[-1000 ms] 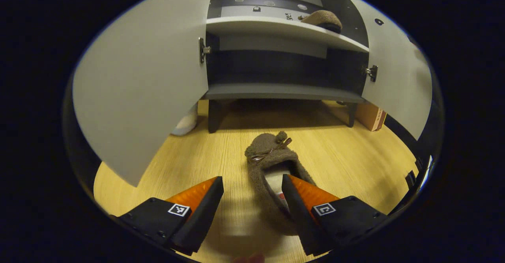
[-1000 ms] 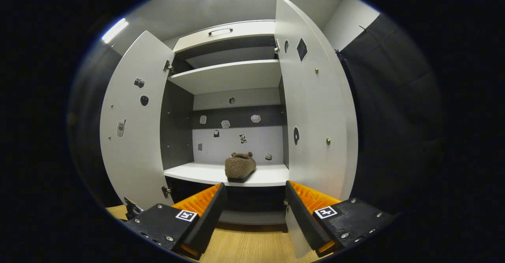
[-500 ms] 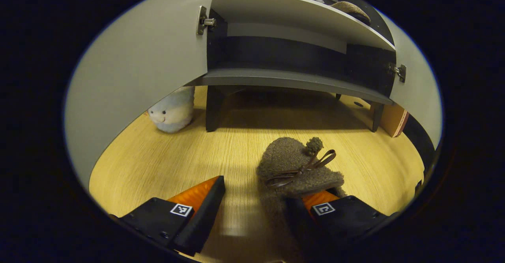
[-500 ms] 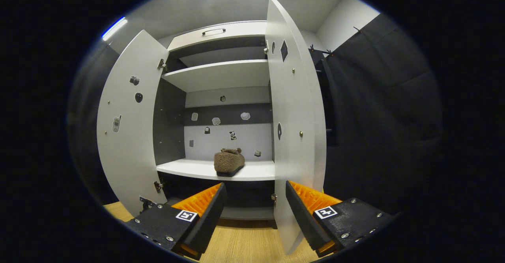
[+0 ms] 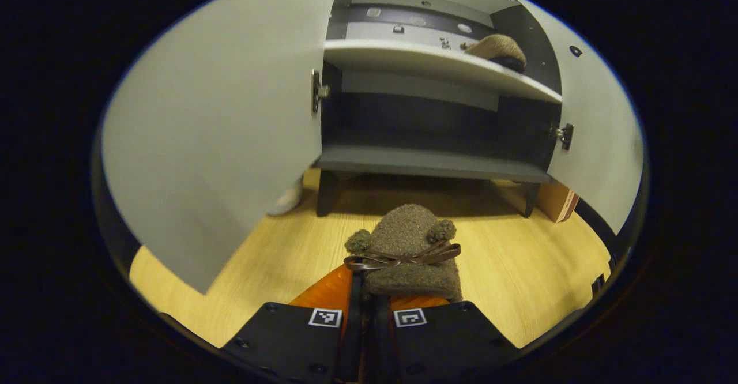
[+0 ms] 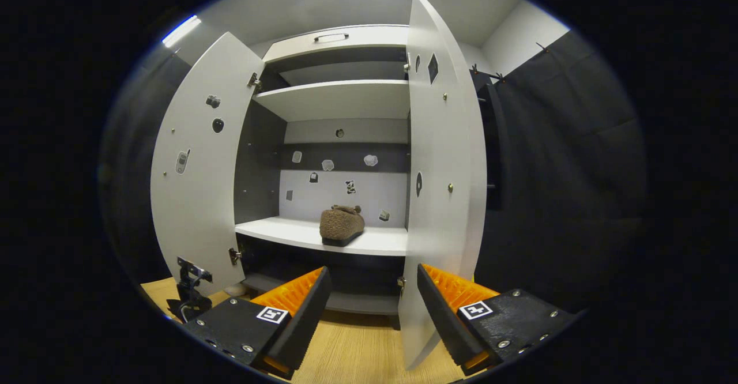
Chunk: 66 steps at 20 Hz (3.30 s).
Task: Grab one shoe with the right hand and put it into the shoe cabinet, grab the other shoe with the left hand and put it into the shoe cabinet; then close the right door with the right hand and the left door with the left hand.
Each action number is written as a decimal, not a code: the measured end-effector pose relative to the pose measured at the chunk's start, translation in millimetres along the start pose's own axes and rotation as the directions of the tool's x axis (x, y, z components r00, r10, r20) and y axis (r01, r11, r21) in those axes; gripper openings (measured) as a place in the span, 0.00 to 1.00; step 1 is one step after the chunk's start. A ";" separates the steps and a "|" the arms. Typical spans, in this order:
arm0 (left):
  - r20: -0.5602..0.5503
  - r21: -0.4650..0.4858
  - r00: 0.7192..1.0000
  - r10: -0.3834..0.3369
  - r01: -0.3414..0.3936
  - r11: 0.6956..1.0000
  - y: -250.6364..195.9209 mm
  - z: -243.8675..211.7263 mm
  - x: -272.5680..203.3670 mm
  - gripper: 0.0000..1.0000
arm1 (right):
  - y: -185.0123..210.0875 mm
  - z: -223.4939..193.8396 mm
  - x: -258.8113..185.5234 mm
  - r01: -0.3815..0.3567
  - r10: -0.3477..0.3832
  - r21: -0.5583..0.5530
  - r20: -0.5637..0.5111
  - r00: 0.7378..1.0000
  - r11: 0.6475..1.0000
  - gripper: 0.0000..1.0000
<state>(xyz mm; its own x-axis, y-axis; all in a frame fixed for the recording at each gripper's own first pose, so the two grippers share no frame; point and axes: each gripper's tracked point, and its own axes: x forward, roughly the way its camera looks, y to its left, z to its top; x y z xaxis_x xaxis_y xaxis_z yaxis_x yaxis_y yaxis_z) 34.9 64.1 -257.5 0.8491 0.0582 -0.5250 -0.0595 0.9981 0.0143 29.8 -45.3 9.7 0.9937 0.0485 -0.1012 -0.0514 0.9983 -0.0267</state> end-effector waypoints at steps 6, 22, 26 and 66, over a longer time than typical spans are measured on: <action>0.201 -0.005 0.980 -0.002 0.003 1.000 -17.5 168.0 -70.9 0.18 | 9.0 0.4 2.3 -0.028 0.028 0.027 0.007 1.000 0.999 0.92; 0.231 -0.017 0.972 -0.034 0.039 0.999 -61.5 425.4 117.6 0.18 | 7.9 14.1 -27.8 0.009 -0.013 0.060 0.063 0.998 0.998 0.92; 0.138 -0.002 0.990 0.009 -0.009 1.000 -62.3 419.7 189.5 0.18 | 2.7 15.6 -25.7 0.024 -0.028 0.066 0.069 0.997 0.998 0.92; 0.089 -0.005 0.968 -0.233 0.235 0.972 -78.4 401.6 149.4 0.97 | 1.2 6.3 -9.0 0.011 -0.018 0.099 0.063 0.998 0.995 0.92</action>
<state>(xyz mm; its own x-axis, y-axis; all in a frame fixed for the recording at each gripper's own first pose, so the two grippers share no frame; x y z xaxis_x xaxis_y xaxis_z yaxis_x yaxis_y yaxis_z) 377.3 2.2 4.7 0.8827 -0.1746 -0.4362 0.1385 0.9838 -0.1137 21.5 -44.4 16.9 0.9987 0.0328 -0.0384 -0.0301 0.9970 0.0709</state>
